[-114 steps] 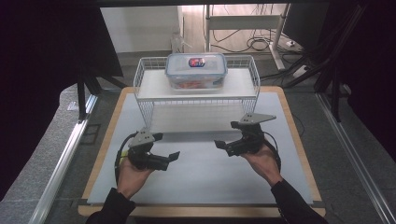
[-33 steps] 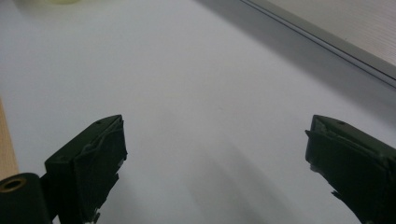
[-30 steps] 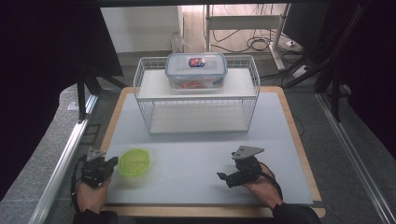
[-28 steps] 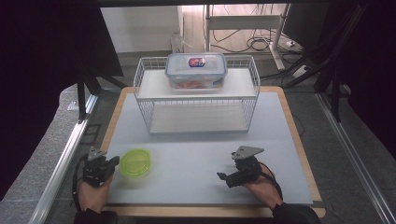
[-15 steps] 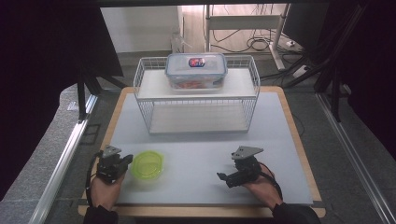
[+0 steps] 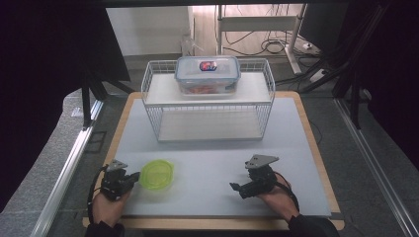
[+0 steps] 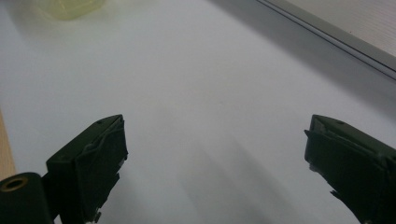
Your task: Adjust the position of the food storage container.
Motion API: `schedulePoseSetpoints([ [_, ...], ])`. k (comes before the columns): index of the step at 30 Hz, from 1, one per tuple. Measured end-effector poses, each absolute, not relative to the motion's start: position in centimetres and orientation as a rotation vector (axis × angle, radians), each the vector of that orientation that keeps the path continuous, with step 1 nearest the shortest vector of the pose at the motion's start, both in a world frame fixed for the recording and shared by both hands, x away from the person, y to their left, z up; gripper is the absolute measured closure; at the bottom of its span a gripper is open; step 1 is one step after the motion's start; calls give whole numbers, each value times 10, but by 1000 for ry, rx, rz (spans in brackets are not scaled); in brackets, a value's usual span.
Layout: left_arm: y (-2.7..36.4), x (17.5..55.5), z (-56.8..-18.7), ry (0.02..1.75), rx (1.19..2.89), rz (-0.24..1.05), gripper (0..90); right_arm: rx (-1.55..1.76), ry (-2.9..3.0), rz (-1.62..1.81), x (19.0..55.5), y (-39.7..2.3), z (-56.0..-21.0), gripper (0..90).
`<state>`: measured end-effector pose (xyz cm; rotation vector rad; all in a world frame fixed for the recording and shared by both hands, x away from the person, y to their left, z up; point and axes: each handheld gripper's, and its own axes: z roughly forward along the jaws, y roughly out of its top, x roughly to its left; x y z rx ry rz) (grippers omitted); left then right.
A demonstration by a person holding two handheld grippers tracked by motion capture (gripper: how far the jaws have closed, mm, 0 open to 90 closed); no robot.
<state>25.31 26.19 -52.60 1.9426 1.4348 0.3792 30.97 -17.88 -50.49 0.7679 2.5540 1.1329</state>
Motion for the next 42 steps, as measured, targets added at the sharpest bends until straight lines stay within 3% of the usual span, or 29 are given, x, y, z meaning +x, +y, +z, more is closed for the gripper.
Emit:
schedulePoseSetpoints([
  [7,252,250,-530,1399,1999,316,897,772,2556,1127,310,-179,-505,57],
  [35,154,276,-529,1125,2228,274,895,778,2571,1111,311,-177,-509,58],
  [42,144,271,-527,1087,2249,279,884,778,2571,1109,311,-178,-509,58],
])
